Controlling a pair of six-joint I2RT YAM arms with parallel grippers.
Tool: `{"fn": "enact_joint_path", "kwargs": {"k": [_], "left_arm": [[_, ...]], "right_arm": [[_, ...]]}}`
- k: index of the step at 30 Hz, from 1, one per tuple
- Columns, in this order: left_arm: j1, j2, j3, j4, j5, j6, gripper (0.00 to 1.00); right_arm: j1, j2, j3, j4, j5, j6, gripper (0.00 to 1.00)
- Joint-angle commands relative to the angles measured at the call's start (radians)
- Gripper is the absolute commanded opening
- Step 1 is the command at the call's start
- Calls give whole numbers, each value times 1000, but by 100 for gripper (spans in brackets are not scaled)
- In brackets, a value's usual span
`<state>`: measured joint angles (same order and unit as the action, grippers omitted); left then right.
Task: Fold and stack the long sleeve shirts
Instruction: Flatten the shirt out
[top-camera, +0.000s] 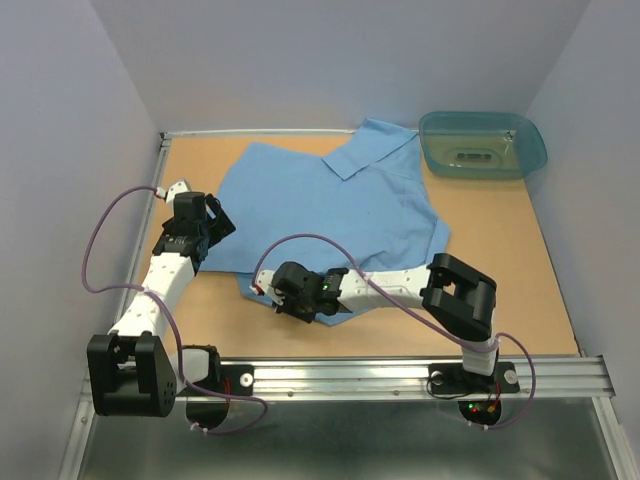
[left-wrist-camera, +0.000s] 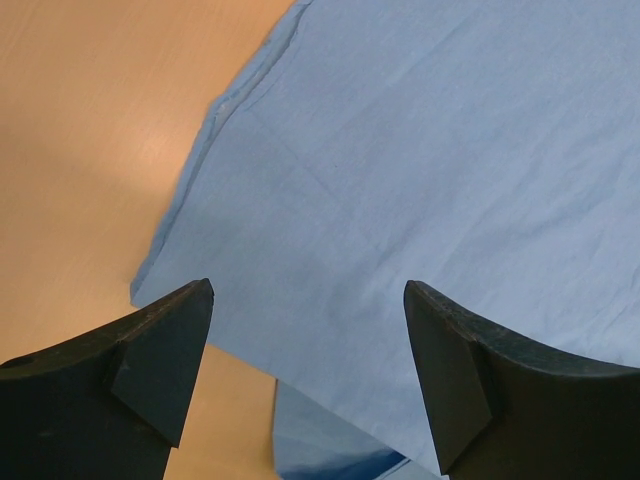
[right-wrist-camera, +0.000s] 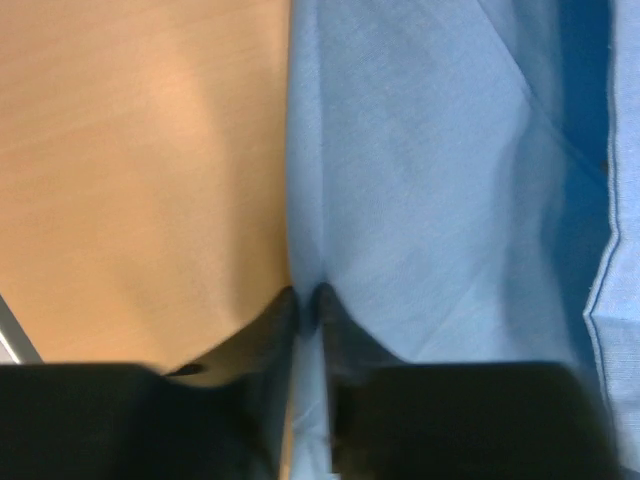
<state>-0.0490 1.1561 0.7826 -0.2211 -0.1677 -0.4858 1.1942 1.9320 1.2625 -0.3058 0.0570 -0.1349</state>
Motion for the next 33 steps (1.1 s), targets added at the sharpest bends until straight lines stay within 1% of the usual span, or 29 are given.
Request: {"fn": "enact_joint_path", "kwargs": {"k": [1, 2, 6, 8, 11, 12, 14, 15, 17, 20, 22, 26, 27, 28, 29, 31, 32, 33], "left_arm": [[6, -35, -8, 17, -29, 16, 88], [6, -35, -6, 20, -29, 18, 88], [6, -26, 4, 28, -30, 13, 88], [6, -9, 10, 37, -27, 10, 88], [6, 23, 24, 49, -20, 9, 88], [6, 34, 33, 57, -12, 10, 88], [6, 66, 46, 60, -7, 12, 88], [6, 77, 58, 63, -1, 13, 88], [6, 106, 69, 72, 5, 10, 88], [6, 134, 67, 84, 10, 6, 88], [6, 146, 61, 101, 10, 4, 88], [6, 198, 53, 115, 17, 3, 88], [6, 206, 52, 118, 22, 1, 88], [6, 212, 52, 124, 25, 1, 88], [6, 221, 49, 126, 30, 1, 88], [6, 229, 49, 127, 34, 0, 88], [6, 231, 49, 129, 34, 1, 88], [6, 231, 47, 129, 33, 4, 88]], "right_arm": [[5, -28, 9, -10, 64, -12, 6], [5, -51, 15, -12, 78, -9, 1], [5, -165, 90, -65, 110, -35, 1], [5, -229, 171, -125, 101, -48, 1], [4, -287, 250, -193, 31, -48, 1], [4, -324, 286, -211, -17, -48, 1], [4, -358, 308, -222, -49, -37, 1], [4, -388, 311, -223, -107, -32, 1], [4, -428, 305, -225, -143, -13, 1], [1, -459, 250, -225, -137, 12, 1], [-10, -485, 201, -225, -135, 27, 1], [-39, -539, 45, -230, -135, 76, 2], [-39, -541, 25, -231, -132, 89, 7], [-39, -538, 5, -231, -129, 102, 18], [-41, -535, -21, -231, -118, 124, 35], [-50, -535, -41, -231, -102, 132, 50], [-67, -541, -51, -231, -89, 173, 62], [-82, -545, -51, -230, -91, 182, 66]]}}
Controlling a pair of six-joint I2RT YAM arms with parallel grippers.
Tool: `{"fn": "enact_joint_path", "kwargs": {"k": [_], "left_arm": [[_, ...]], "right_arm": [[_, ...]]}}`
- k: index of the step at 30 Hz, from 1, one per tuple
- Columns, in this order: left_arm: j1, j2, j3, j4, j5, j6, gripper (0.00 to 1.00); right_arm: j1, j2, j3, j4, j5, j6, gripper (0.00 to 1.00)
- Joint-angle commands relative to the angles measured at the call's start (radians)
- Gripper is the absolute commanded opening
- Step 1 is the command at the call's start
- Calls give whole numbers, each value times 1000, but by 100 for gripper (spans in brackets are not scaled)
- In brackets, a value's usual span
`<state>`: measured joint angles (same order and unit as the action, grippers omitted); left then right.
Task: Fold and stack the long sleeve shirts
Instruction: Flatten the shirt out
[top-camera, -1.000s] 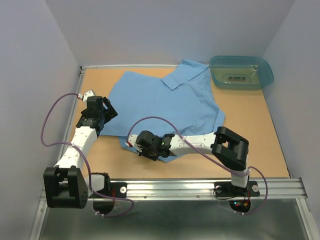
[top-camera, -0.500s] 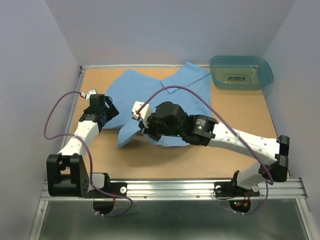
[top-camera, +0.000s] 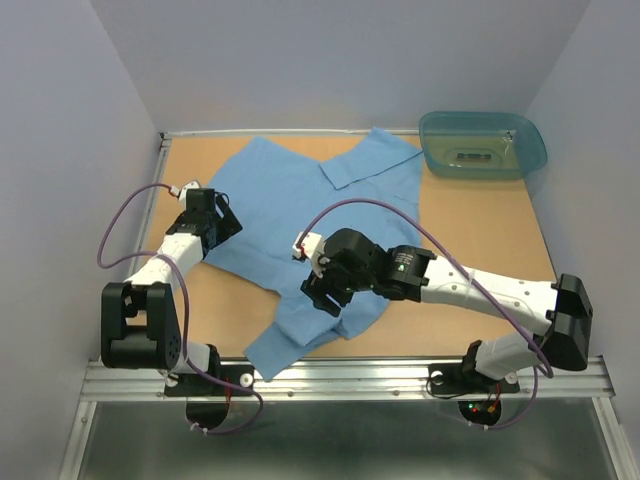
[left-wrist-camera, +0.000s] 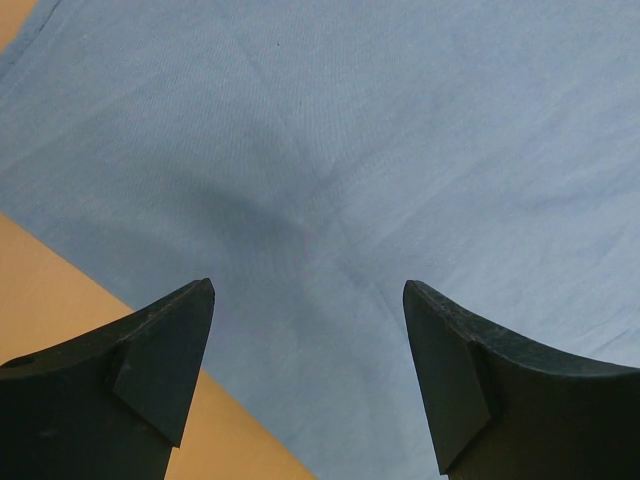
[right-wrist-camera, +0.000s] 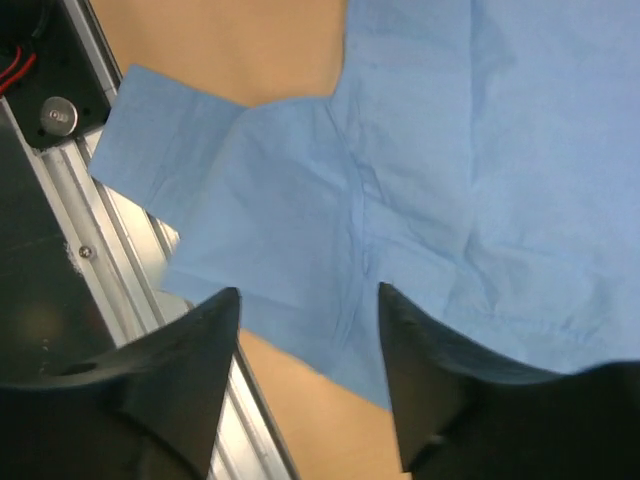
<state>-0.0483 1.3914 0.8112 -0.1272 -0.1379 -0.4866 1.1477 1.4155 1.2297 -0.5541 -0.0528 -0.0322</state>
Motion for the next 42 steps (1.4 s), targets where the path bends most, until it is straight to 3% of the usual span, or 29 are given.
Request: {"fn": "enact_joint_path", "kwargs": {"k": [1, 5, 9, 23, 28, 34, 38, 42], "left_arm": [[5, -3, 17, 40, 0, 8, 88], [5, 20, 19, 41, -5, 14, 88], [5, 55, 29, 46, 21, 8, 88], [5, 193, 22, 70, 89, -27, 88], [5, 224, -26, 69, 205, -82, 87], [5, 120, -165, 63, 331, -155, 87], [5, -73, -251, 2, 363, -182, 87], [5, -254, -238, -100, 310, -167, 87]], "right_arm": [[-55, -36, -22, 19, 19, 87, 70], [-221, -61, -58, 28, 50, 159, 76], [-354, -8, -123, 28, 162, 239, 74], [-595, 154, -260, 91, 248, 449, 68], [-693, 204, -260, 111, 272, 485, 68], [-804, 278, -193, 118, 268, 491, 68], [-896, 356, -105, 122, 248, 479, 68], [-942, 442, 31, 122, 252, 486, 70]]}}
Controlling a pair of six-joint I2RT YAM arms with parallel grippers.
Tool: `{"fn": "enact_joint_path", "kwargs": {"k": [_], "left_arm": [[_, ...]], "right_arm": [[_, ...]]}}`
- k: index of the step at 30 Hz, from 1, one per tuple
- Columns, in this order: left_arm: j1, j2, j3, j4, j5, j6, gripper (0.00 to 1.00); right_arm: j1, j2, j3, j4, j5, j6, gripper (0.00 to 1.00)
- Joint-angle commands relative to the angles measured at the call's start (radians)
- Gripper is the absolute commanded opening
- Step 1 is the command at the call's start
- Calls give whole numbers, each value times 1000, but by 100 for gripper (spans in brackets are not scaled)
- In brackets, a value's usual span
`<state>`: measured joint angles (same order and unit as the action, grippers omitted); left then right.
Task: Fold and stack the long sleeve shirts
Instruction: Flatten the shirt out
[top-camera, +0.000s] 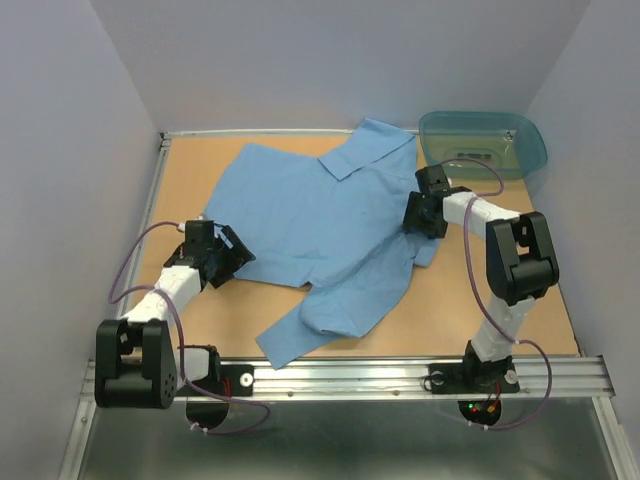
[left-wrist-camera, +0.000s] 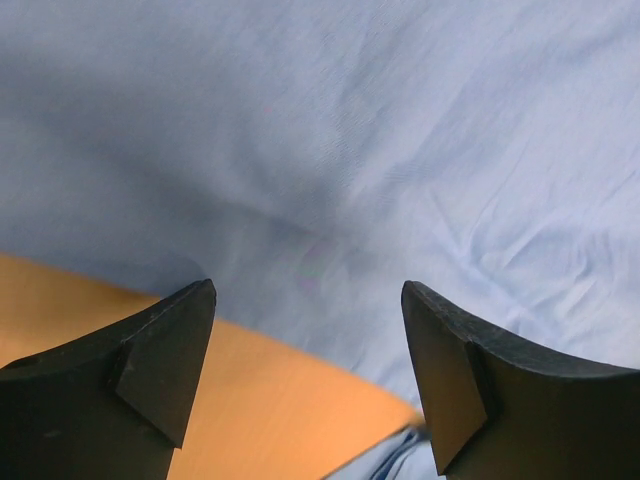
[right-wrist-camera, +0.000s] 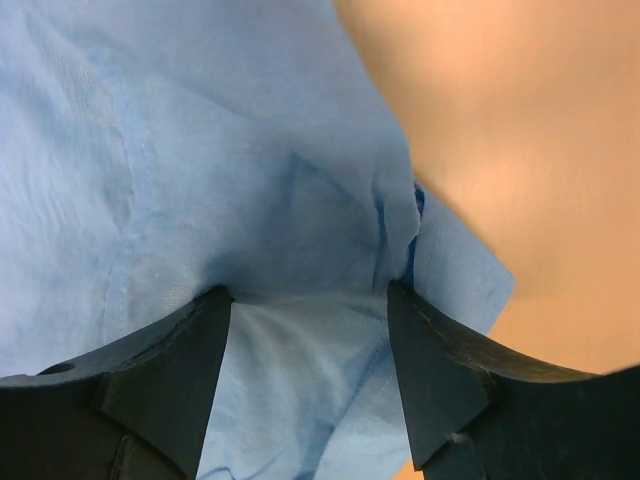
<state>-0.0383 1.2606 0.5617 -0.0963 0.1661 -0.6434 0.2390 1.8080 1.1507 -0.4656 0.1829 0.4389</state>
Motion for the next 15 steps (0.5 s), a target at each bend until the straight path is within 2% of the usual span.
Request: {"fn": "enact_joint_path", "kwargs": {"k": [1, 3, 6, 10, 15], "left_arm": [[-5, -151, 42, -140, -2, 1, 87], [-5, -202, 81, -138, -16, 36, 87], [-5, -178, 179, -120, -71, 124, 87], [-5, -57, 314, -36, -117, 206, 87], [-14, 227, 493, 17, -125, 295, 86]], "right_arm": [[-35, 82, 171, 31, 35, 12, 70], [-33, 106, 236, 30, 40, 1, 71], [-33, 87, 297, 28, 4, -14, 73], [-23, 18, 284, 28, -74, -25, 74], [0, -41, 201, 38, -112, -6, 75]]}}
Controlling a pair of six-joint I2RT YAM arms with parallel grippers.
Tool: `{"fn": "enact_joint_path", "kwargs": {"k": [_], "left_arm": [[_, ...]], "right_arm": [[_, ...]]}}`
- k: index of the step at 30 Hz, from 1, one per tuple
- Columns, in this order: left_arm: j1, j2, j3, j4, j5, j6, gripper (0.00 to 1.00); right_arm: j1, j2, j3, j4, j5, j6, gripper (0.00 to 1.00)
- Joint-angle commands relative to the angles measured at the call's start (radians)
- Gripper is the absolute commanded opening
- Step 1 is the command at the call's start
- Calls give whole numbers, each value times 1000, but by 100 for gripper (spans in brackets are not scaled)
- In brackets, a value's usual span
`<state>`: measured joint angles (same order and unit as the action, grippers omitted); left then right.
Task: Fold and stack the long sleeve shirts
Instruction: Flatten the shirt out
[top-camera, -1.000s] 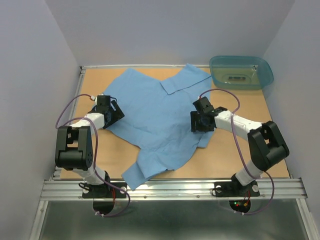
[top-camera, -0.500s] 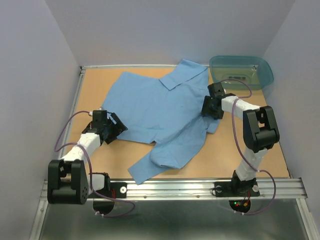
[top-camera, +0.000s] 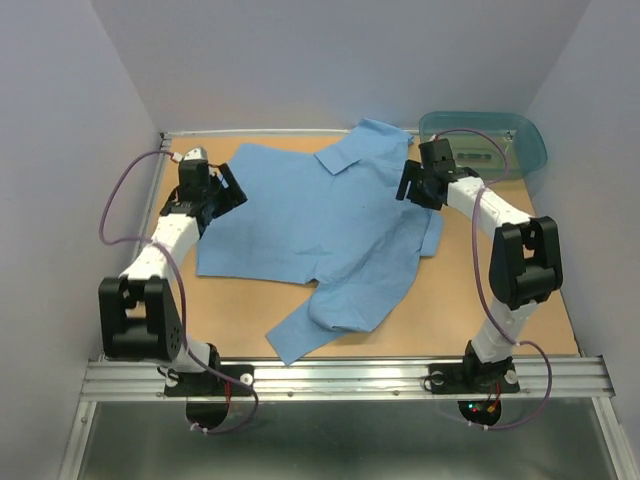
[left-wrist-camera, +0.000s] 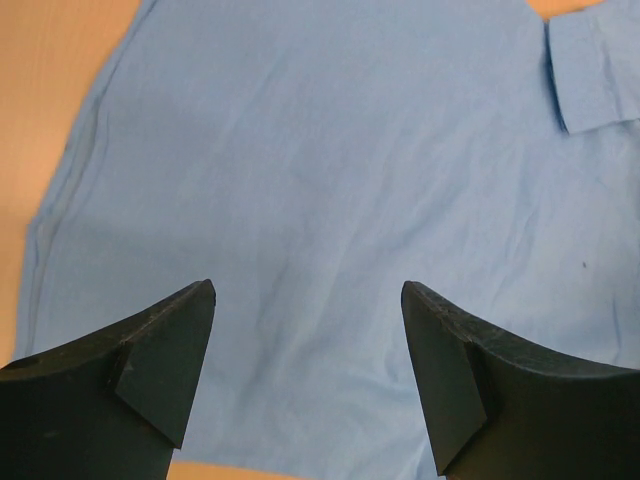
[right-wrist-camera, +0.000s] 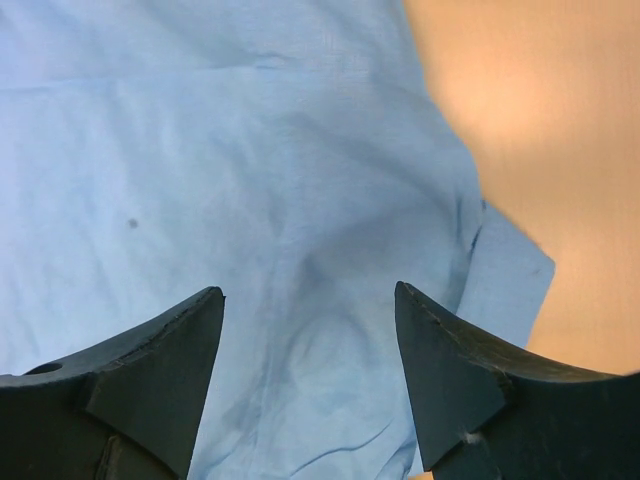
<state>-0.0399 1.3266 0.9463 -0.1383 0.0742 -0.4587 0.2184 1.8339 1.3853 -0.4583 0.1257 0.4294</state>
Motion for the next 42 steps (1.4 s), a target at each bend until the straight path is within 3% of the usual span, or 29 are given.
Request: {"fn": "enact_joint_path", "kwargs": {"k": [1, 7, 15, 25, 35, 42], "left_arm": [[-20, 199, 171, 59, -40, 126, 86], [-23, 468, 331, 58, -116, 121, 80], [-29, 574, 335, 60, -157, 49, 71], [-20, 493, 86, 72, -156, -63, 69], [-20, 188, -228, 57, -99, -176, 69], [14, 328, -95, 71, -139, -126, 70]], "right_arm": [[30, -68, -46, 36, -63, 5, 75], [101, -64, -84, 59, -80, -1, 75], [156, -6, -106, 107, -103, 25, 74], [157, 47, -196, 138, -93, 35, 74], [157, 74, -220, 136, 51, -17, 73], [151, 149, -131, 135, 107, -57, 73]]}}
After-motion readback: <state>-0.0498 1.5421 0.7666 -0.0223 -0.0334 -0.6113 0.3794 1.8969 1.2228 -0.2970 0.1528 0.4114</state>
